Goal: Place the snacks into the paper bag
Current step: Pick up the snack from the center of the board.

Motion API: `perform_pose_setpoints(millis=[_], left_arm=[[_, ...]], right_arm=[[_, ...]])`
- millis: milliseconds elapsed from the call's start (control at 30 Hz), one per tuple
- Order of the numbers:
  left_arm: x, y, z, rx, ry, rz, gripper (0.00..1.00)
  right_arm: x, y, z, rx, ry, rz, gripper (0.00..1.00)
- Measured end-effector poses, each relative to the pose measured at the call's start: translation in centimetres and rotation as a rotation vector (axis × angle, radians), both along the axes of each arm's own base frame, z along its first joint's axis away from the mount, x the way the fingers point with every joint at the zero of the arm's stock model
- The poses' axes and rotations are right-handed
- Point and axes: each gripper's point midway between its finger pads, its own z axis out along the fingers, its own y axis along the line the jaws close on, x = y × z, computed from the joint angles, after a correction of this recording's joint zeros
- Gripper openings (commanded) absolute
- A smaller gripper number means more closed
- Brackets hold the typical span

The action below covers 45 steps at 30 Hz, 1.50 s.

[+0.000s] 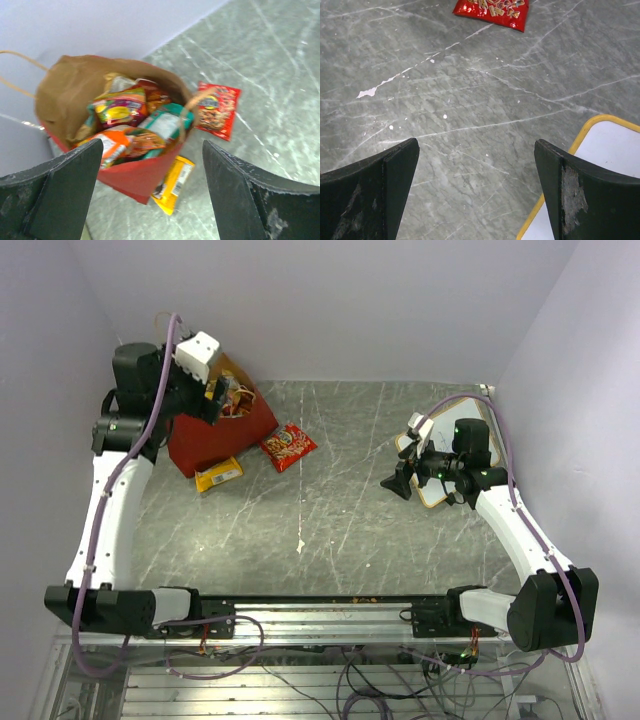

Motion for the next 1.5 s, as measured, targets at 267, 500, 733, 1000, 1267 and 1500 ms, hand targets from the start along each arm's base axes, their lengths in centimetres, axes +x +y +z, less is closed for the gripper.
perform_pose_setpoints(millis=[267,500,733,1000,1267,1500], left_arm=[[-4.8,-3.2,-3.5,-0.006,0.04,-0.174,0.89],[-6.8,-2.4,-8.3,0.034,0.127,-0.161,0.91],[-8.5,0.0,-10.9,0.039,0.146,-0.021,0.94],[-8.0,3.4,-9.6,0.024,0.074,0.165,0.98],[-7.9,5.3,-9.7,-0.015,0.067,0.246,1.0],[-8.3,5.7,-10.0,-0.041,0.052,0.254,0.99]], right_arm=[[0.6,0.6,0.1,0.044,0.03,-0.026,0.96],[1.3,5.6,-1.6,-0.015,0.072,0.047,0.96],[6.1,11.4,-3.0,-0.017,0.113,0.084,0.93],[10.8,14.7,-6.9,0.009,0.234,0.052,0.92],[14.8,17.2,-9.2,0.078,0.304,-0.004,0.89],[17.9,18.9,-12.8,0.099,0.342,-0.022,0.88]])
